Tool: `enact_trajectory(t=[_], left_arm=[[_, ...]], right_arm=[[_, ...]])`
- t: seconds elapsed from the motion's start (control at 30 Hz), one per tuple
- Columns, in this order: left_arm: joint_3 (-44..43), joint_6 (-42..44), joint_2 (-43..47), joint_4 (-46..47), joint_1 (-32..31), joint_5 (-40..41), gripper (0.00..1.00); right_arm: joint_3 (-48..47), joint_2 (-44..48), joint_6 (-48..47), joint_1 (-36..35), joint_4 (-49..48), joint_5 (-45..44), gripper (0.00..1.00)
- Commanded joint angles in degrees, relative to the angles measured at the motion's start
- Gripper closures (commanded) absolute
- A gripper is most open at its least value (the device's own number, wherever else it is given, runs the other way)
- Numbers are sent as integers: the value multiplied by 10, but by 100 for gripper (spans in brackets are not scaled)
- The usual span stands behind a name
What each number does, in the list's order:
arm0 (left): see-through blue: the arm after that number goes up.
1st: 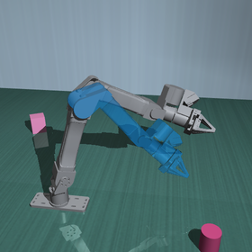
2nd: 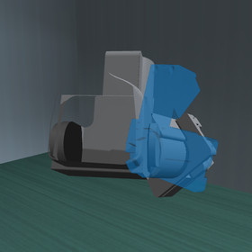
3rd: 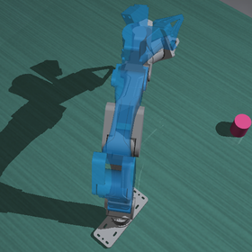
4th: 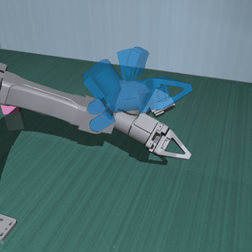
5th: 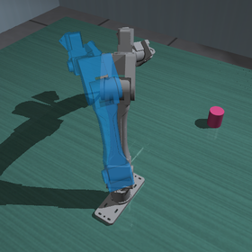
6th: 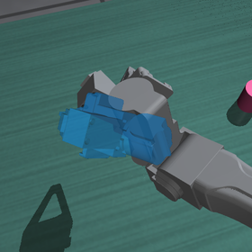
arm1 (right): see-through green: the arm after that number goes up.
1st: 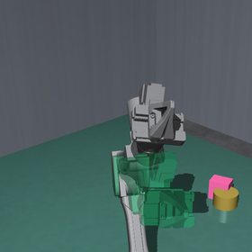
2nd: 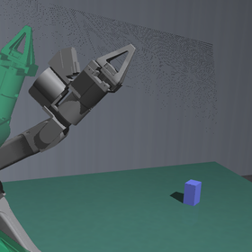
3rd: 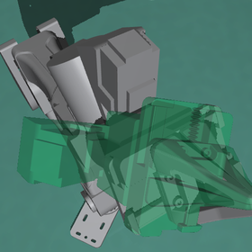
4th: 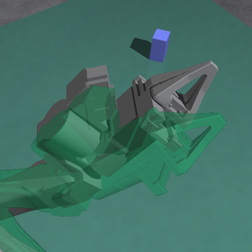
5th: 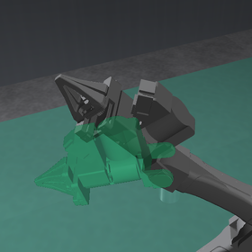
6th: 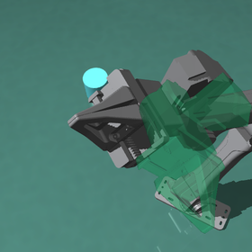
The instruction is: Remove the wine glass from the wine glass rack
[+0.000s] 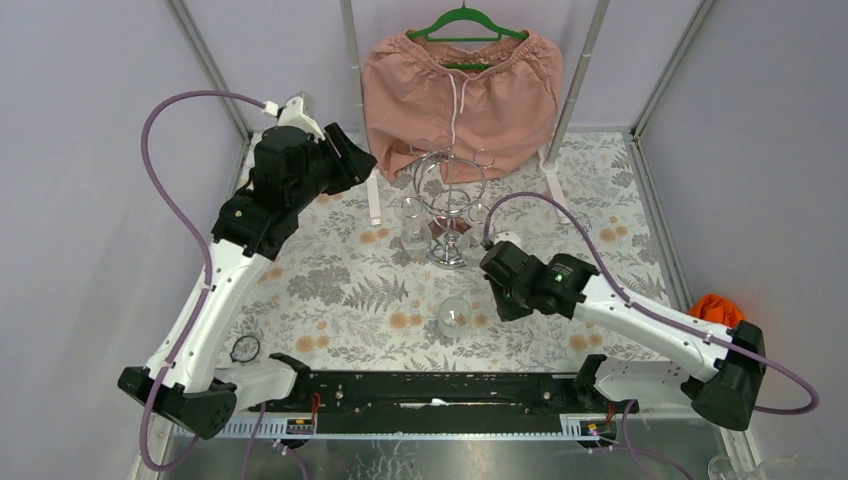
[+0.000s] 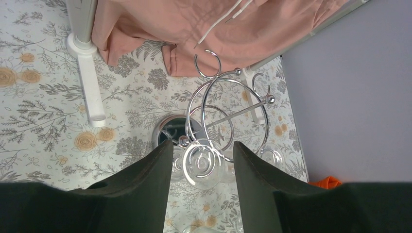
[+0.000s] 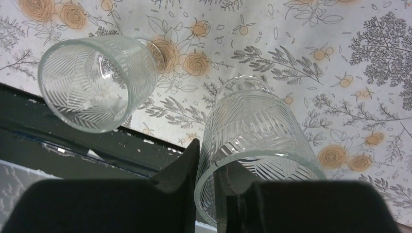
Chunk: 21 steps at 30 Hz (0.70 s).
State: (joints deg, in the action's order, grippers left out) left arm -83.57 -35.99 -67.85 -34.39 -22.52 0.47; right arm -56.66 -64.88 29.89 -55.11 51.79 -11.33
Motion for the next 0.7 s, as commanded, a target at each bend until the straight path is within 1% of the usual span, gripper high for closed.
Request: enact_trajectory(t=[0.0, 0.23, 0.4, 0.67], left_arm=[[4, 18, 13, -8, -4, 22, 44], [8, 14, 9, -8, -4, 19, 44], [12, 15, 11, -8, -4, 22, 44], [15, 14, 10, -8, -3, 24, 44]], right_arm=[[23, -17, 0, -4, -59, -29, 100], [64, -41, -3, -4, -110, -11, 100], [74, -46, -3, -4, -125, -18, 100], [82, -58, -3, -4, -138, 0, 100]])
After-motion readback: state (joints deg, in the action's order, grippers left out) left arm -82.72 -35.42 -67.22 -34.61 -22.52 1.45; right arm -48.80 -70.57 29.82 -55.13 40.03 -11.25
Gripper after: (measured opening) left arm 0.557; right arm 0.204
